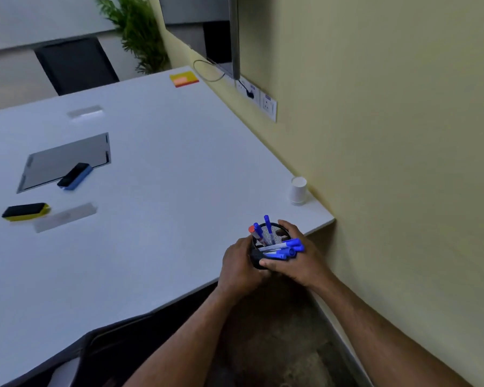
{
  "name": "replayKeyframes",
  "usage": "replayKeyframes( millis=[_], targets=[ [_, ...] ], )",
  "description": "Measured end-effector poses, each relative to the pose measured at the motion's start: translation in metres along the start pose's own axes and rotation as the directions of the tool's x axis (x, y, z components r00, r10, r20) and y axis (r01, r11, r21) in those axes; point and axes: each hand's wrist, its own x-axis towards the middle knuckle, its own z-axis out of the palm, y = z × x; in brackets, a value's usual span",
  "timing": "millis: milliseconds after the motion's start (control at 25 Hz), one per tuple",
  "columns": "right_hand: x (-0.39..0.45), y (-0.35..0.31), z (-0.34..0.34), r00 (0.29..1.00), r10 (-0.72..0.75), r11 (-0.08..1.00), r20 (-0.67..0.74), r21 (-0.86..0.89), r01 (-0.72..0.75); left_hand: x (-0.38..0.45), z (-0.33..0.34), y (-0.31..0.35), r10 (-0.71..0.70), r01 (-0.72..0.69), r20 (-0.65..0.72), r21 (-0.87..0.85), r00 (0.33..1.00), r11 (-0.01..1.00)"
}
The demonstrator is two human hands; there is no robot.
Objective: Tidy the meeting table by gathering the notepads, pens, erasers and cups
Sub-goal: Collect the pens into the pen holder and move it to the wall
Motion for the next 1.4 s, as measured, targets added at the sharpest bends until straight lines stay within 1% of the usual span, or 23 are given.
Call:
replayKeyframes(
  millis=[80, 240, 320, 400, 480, 560, 680, 800, 880, 960, 1080, 1200, 1400],
  targets=[
    [0.018, -0.002, 0.001, 1.000, -0.004, 1.000, -0.002, -0.009, 0.004, 0.016, -0.004, -0.004, -0.001, 0.001, -0.006, 0.025, 1.000, 1.000],
    [0.074, -0.002, 0.006, 0.999, -0.026, 0.999, -0.020, -0.027, 0.025, 0.067, -0.006, -0.013, -0.039, 0.039, 0.001, 0.019, 0.999, 0.999],
    [0.119, 0.000, 0.011, 0.999, -0.025, 0.999, -0.047, -0.039, 0.023, 0.109, -0.009, -0.029, -0.049, 0.048, 0.018, 0.030, 0.999, 0.998],
    [0.150, 0.001, 0.015, 0.996, -0.025, 0.998, -0.087, -0.056, 0.021, 0.138, -0.012, -0.043, -0.096, 0.088, 0.074, 0.104, 0.993, 0.991],
    [0.186, 0.002, 0.020, 0.994, -0.005, 0.997, -0.111, -0.071, -0.003, 0.169, -0.017, -0.066, -0.247, 0.196, 0.159, 0.282, 0.956, 0.939],
    [0.222, 0.003, 0.023, 0.989, 0.012, 0.997, -0.147, -0.071, -0.023, 0.198, -0.023, -0.093, -0.336, 0.233, 0.202, 0.409, 0.920, 0.882],
    [0.271, 0.009, 0.024, 0.974, 0.039, 0.999, -0.222, -0.019, -0.045, 0.235, -0.039, -0.128, -0.355, 0.213, 0.228, 0.479, 0.907, 0.852],
    [0.315, 0.016, 0.022, 0.961, 0.053, 0.998, -0.270, -0.021, -0.061, 0.266, -0.052, -0.153, -0.381, 0.201, 0.239, 0.546, 0.893, 0.814],
    [0.347, 0.021, 0.020, 0.957, 0.065, 0.997, -0.281, -0.022, -0.074, 0.288, -0.058, -0.166, -0.414, 0.199, 0.276, 0.571, 0.868, 0.796],
    [0.384, 0.023, 0.018, 0.951, 0.067, 0.997, -0.301, -0.012, -0.074, 0.310, -0.063, -0.177, -0.468, 0.203, 0.318, 0.607, 0.824, 0.769],
    [0.436, 0.026, 0.020, 0.940, 0.055, 0.998, -0.337, -0.023, -0.067, 0.326, -0.067, -0.192, -0.567, 0.304, 0.302, 0.607, 0.766, 0.734],
    [0.492, 0.026, 0.018, 0.936, 0.046, 0.995, -0.348, -0.064, -0.073, 0.334, -0.068, -0.201, -0.611, 0.380, 0.271, 0.579, 0.744, 0.721],
    [0.573, 0.030, 0.006, 0.932, 0.031, 0.987, -0.361, -0.136, -0.085, 0.351, -0.071, -0.205, -0.628, 0.414, 0.247, 0.569, 0.738, 0.711]
  ],
)
